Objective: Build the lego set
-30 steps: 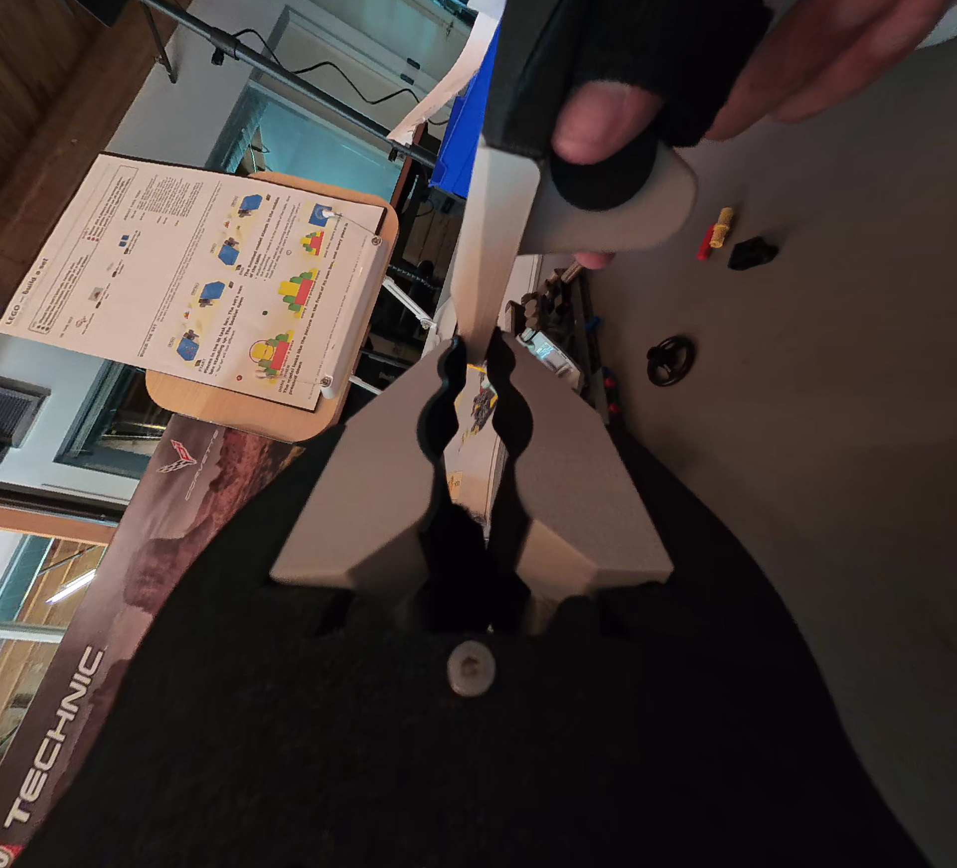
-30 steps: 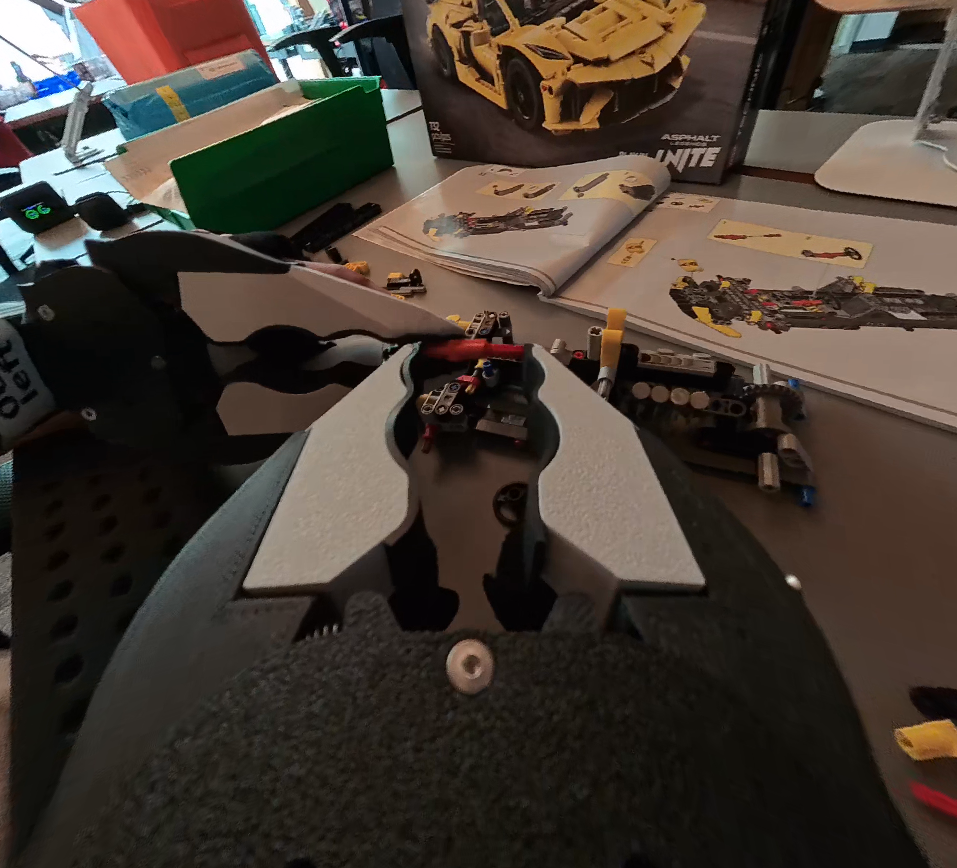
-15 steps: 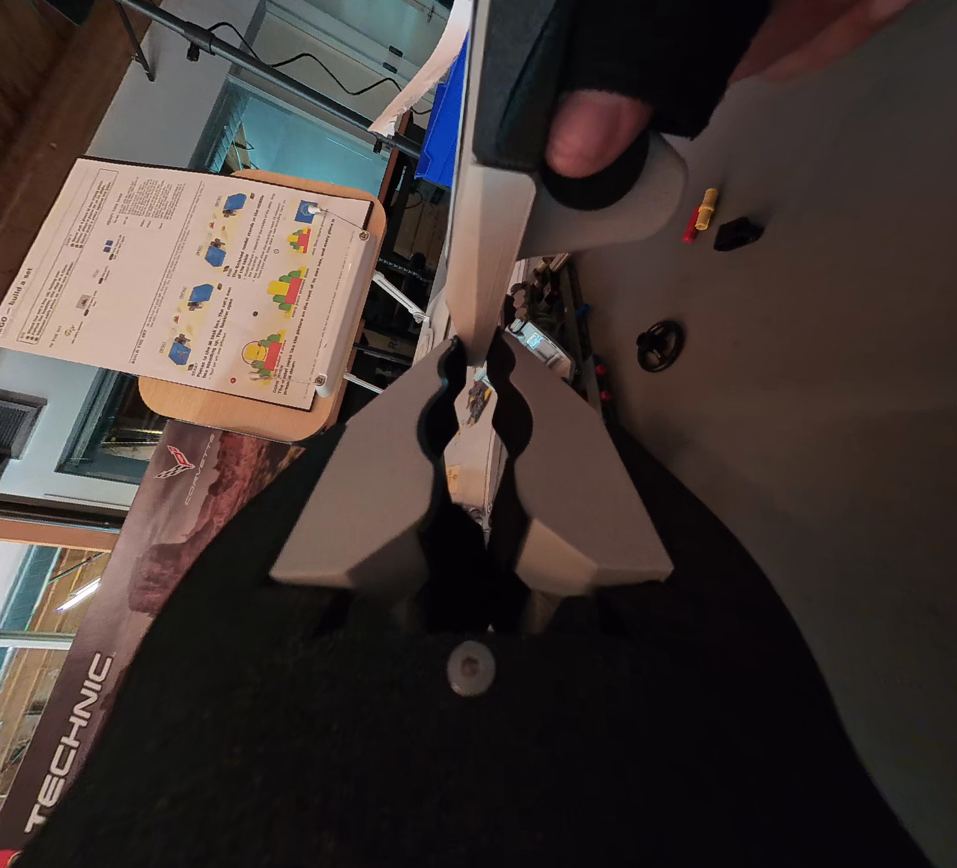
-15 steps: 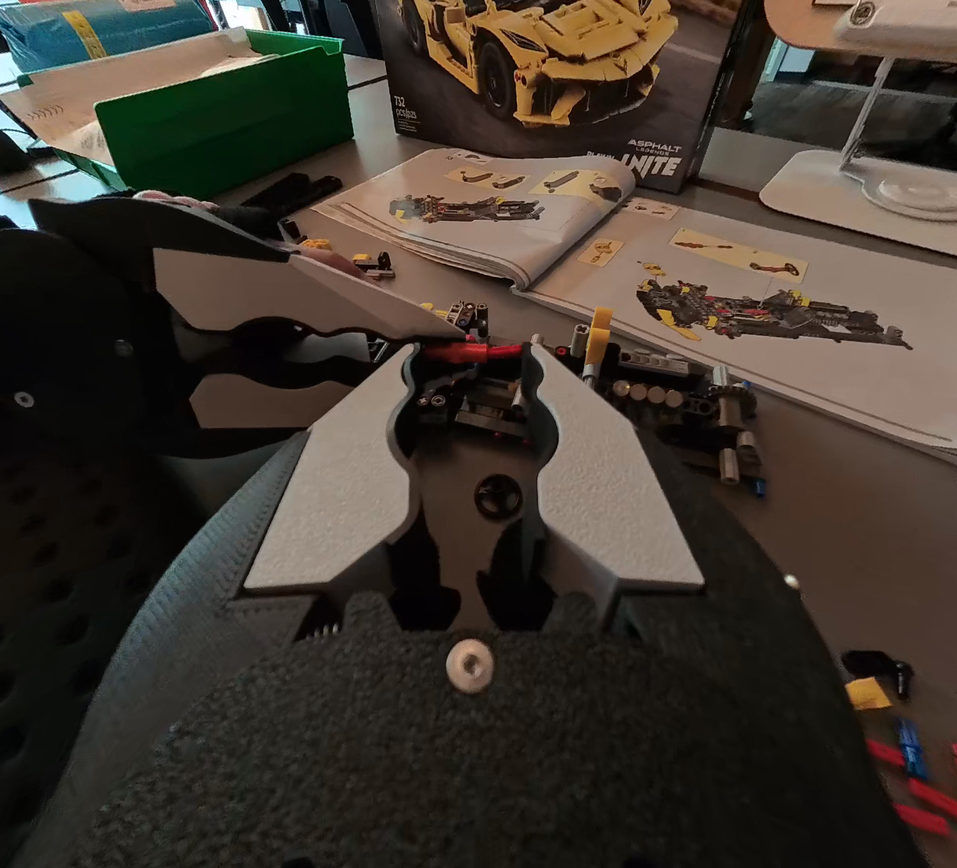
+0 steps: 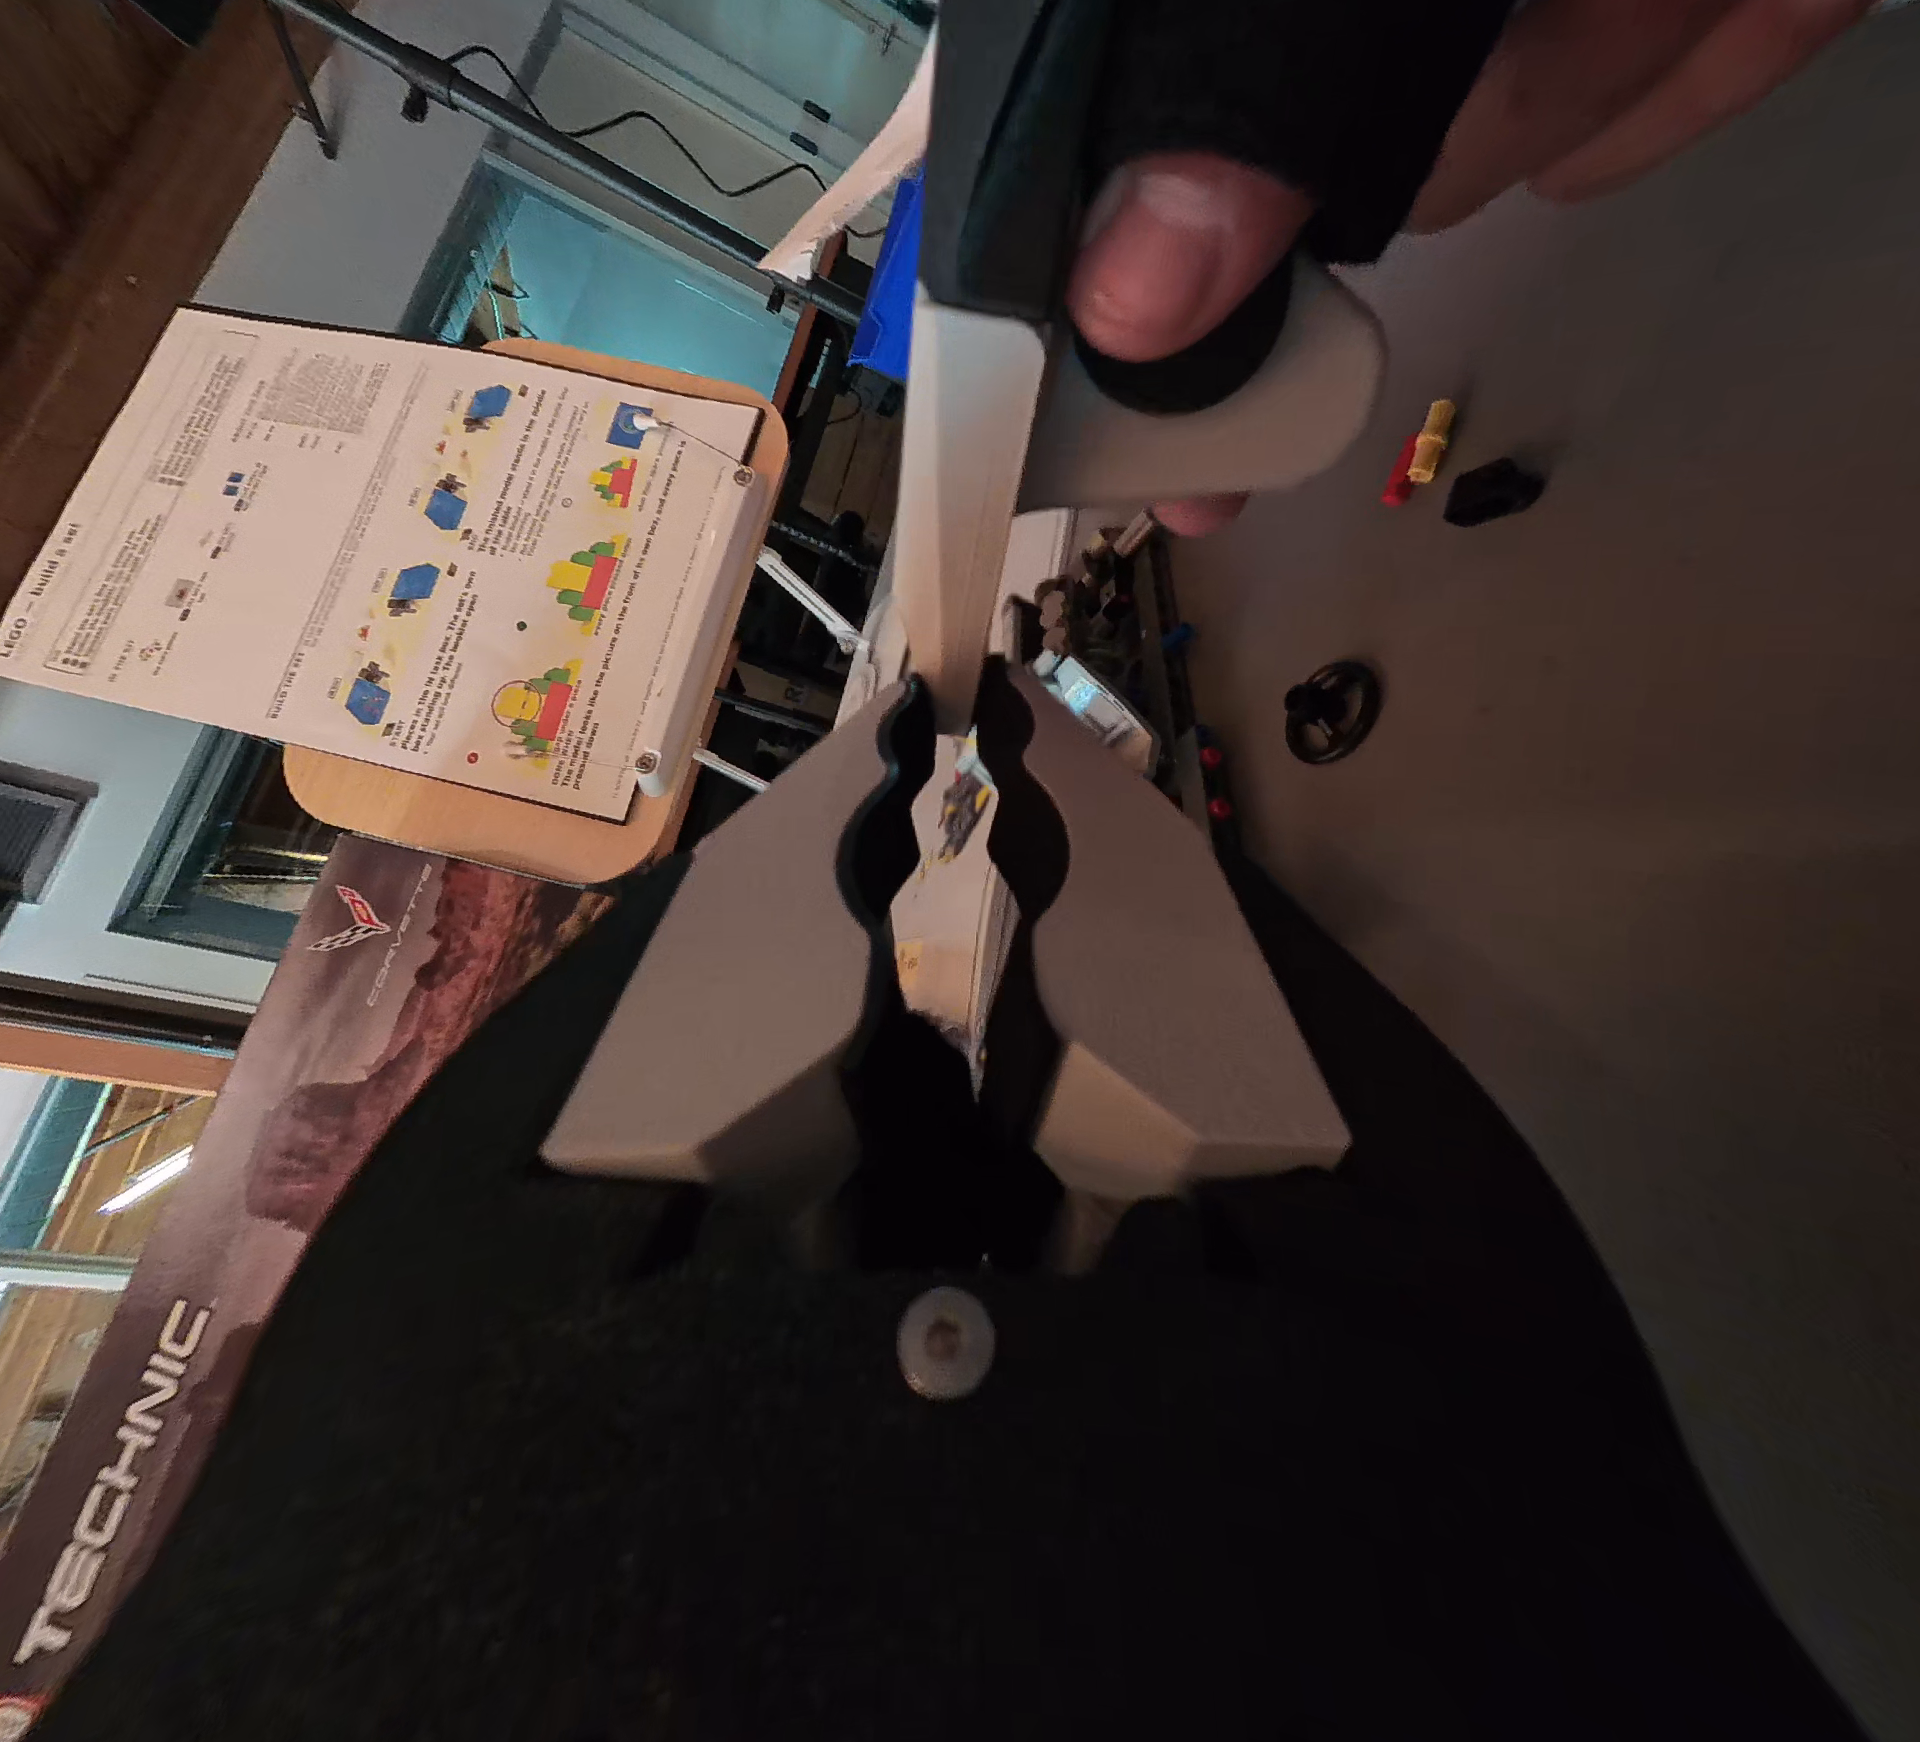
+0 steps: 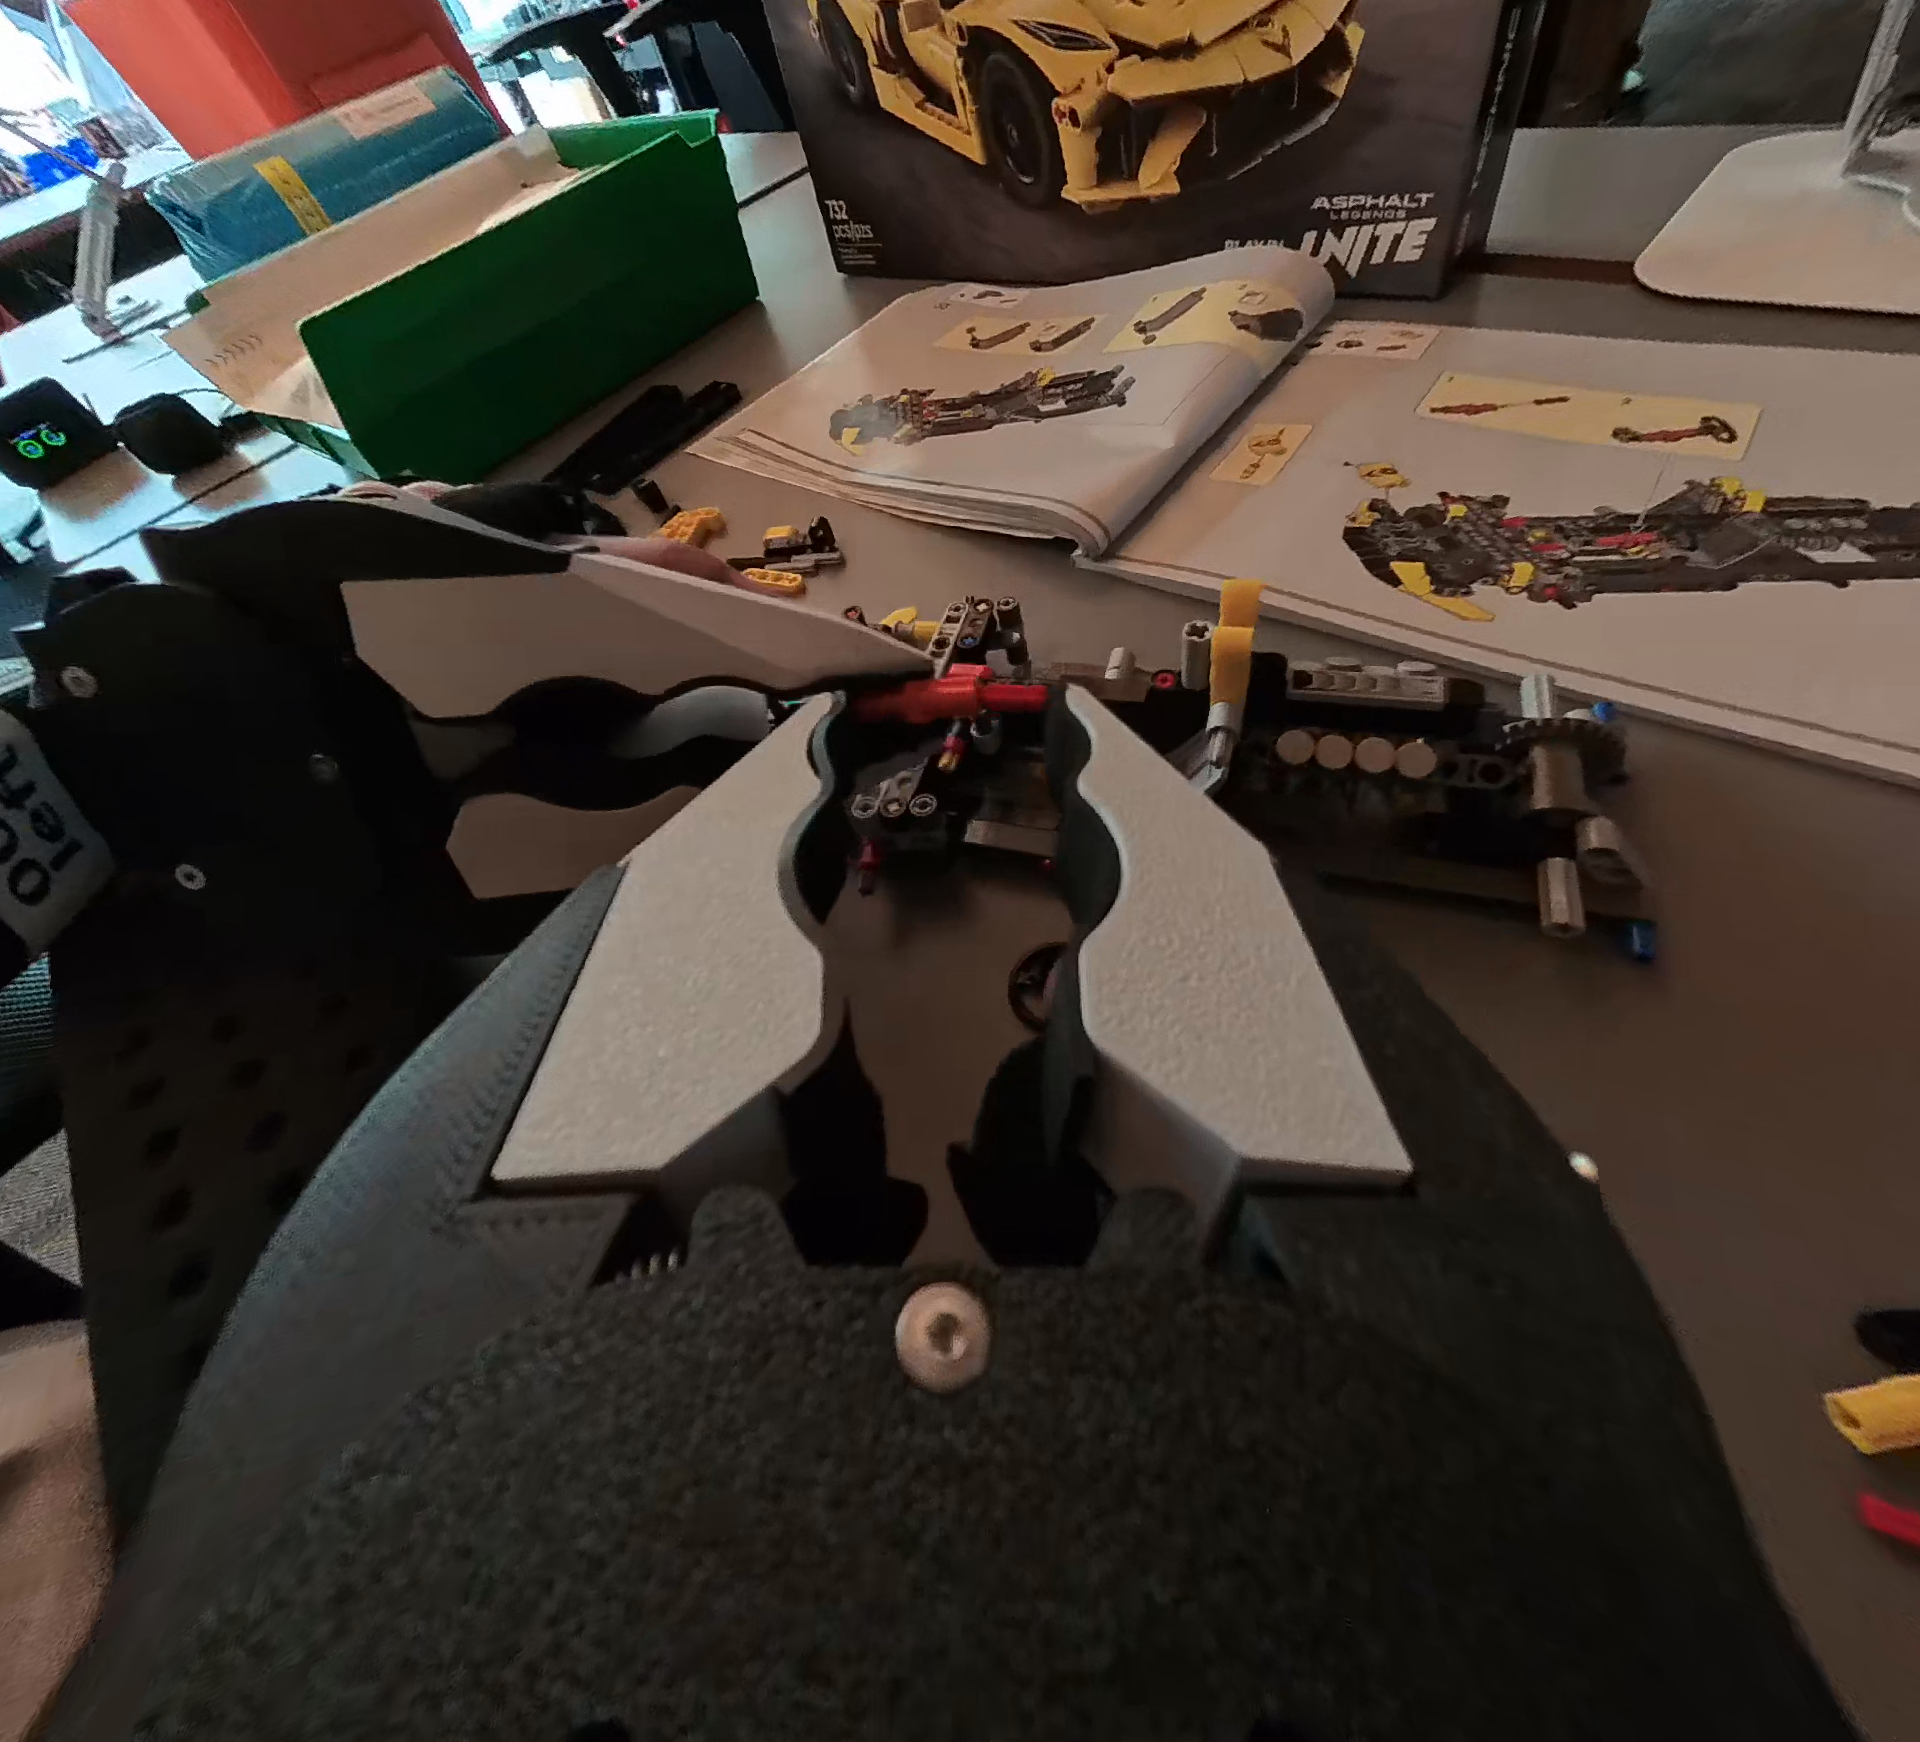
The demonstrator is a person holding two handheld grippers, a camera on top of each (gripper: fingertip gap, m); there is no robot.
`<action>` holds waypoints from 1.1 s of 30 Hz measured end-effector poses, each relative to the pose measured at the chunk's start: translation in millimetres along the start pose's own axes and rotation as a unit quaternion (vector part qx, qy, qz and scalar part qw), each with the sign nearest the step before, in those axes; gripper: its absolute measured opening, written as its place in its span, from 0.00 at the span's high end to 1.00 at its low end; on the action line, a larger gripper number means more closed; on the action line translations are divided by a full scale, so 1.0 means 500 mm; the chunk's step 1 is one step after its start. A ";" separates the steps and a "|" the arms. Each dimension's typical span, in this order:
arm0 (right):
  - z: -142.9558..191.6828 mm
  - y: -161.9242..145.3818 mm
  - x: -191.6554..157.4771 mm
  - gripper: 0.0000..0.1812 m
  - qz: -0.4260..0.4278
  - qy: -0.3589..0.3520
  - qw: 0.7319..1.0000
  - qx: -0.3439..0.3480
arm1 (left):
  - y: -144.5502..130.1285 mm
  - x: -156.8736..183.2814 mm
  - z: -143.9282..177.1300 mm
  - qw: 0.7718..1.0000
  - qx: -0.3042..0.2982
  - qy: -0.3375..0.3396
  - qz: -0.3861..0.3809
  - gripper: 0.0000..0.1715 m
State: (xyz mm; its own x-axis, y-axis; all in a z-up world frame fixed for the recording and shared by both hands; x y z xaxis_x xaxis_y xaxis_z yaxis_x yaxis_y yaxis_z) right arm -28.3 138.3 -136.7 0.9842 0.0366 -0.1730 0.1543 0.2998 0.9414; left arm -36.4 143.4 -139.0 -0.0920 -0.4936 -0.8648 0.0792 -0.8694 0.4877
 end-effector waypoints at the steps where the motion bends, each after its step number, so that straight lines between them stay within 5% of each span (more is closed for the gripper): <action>1: 0.000 0.000 -0.005 0.84 0.010 0.008 1.000 0.000 | 0.001 0.000 0.001 1.000 0.002 -0.001 0.004 0.97; 14: -0.002 0.006 -0.002 0.83 0.044 0.012 0.998 0.030 | 0.000 -0.008 -0.002 1.000 0.009 0.003 0.007 0.97; 20: 0.047 0.046 -0.007 0.80 0.055 0.089 0.990 0.095 | 0.002 -0.044 0.011 0.978 0.049 -0.045 0.196 0.97; 22: 0.062 0.046 -0.019 0.78 0.083 0.129 0.984 0.089 | 0.024 -0.030 0.020 0.937 0.084 -0.137 0.310 0.97; 27: 0.092 0.042 -0.042 0.87 0.312 0.107 0.939 0.098 | 0.076 -0.012 0.053 0.762 0.131 -0.340 0.536 0.97; 29: 0.096 0.032 -0.059 0.88 0.353 0.124 0.923 0.087 | 0.094 -0.009 0.071 0.686 0.143 -0.407 0.586 0.97; 33: 0.099 0.014 -0.088 0.88 0.390 0.166 0.904 0.061 | 0.101 0.009 0.087 0.594 0.120 -0.481 0.634 0.97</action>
State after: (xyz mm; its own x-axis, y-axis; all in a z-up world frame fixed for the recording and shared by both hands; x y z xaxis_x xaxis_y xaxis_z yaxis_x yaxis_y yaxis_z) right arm -66.1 91.5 -108.4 0.7203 0.4814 0.4995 -0.5473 -0.0481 0.8356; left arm -75.8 96.3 -113.0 -0.6430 -0.4399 0.6269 0.5567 0.2936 0.7771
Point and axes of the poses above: each gripper's, where its closed fingertips meet, z back along the fingers, y out of its top, x = y × z across the jaws, the point moved 1 cm from there along z, back along the fingers, and after that the axes turned 3 degrees about z, right-handed, at the moved point
